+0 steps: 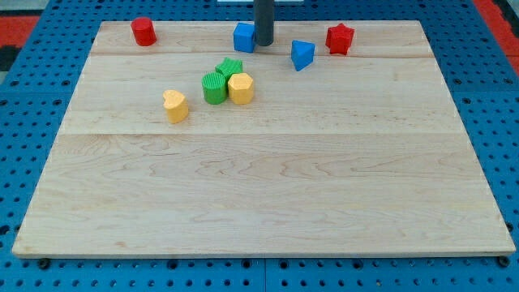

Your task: Push the yellow hexagon into yellow heart

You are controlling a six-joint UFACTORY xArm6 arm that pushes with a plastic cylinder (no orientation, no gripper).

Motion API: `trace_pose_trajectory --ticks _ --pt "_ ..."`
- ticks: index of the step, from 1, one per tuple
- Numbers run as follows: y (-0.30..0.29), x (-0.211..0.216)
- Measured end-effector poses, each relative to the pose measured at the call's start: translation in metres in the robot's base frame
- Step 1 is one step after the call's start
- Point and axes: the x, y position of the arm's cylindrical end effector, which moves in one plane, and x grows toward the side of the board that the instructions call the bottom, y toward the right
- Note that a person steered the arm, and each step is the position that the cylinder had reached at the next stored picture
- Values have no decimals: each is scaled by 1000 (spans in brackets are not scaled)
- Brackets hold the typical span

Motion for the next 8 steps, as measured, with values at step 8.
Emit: trace_pose_trajectory --ticks 8 --pt "-44 69"
